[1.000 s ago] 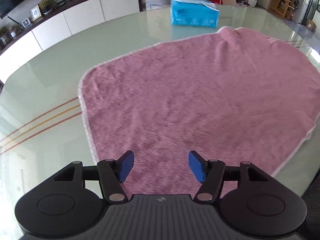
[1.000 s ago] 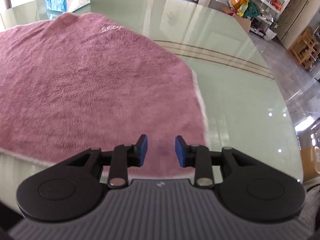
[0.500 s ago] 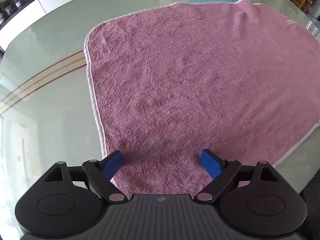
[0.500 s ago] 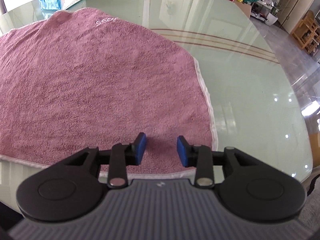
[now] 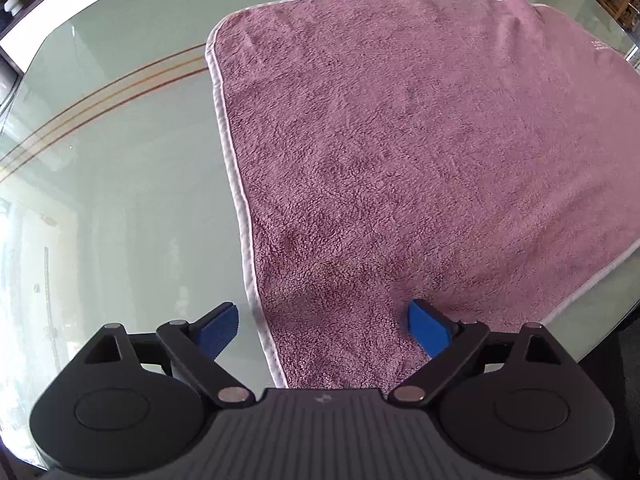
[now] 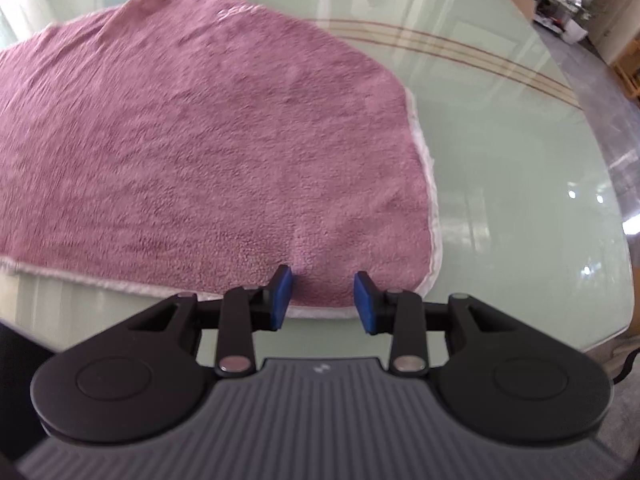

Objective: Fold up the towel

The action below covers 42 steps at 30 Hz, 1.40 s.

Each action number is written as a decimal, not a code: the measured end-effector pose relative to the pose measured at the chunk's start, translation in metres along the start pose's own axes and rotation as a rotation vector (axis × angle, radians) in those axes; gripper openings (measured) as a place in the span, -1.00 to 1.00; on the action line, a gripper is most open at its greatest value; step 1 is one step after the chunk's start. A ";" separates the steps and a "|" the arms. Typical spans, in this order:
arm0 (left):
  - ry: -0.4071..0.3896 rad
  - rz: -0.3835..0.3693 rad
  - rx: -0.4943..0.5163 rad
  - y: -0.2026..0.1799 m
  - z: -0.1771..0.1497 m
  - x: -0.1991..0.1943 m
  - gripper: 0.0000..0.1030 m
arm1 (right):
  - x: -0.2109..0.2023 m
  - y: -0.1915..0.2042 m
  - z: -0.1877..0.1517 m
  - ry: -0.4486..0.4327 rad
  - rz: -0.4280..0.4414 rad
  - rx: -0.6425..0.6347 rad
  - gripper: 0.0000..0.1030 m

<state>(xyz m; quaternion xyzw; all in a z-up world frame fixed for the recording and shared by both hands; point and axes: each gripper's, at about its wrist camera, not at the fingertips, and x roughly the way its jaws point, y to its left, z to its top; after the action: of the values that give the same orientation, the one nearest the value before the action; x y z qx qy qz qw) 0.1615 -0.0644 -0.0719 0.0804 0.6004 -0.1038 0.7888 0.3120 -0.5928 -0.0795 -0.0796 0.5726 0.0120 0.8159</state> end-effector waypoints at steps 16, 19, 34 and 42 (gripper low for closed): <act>-0.194 -0.032 0.023 -0.115 0.066 -0.050 0.33 | 0.034 -0.031 0.157 -0.271 0.064 -0.073 0.03; -0.174 -0.040 0.032 -0.118 0.071 -0.038 0.33 | 0.059 -0.029 0.170 -0.223 0.090 -0.125 0.00; -0.134 -0.020 0.058 -0.126 0.061 -0.018 0.51 | 0.003 0.063 0.083 -0.421 0.062 -0.497 -0.82; -0.141 -0.020 0.057 -0.127 0.059 -0.021 0.53 | 0.001 0.115 0.048 -0.329 0.148 -0.606 -0.79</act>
<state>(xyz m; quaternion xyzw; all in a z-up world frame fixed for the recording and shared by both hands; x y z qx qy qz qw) 0.1783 -0.2011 -0.0364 0.0894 0.5411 -0.1342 0.8254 0.3449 -0.4720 -0.0782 -0.2731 0.4080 0.2532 0.8335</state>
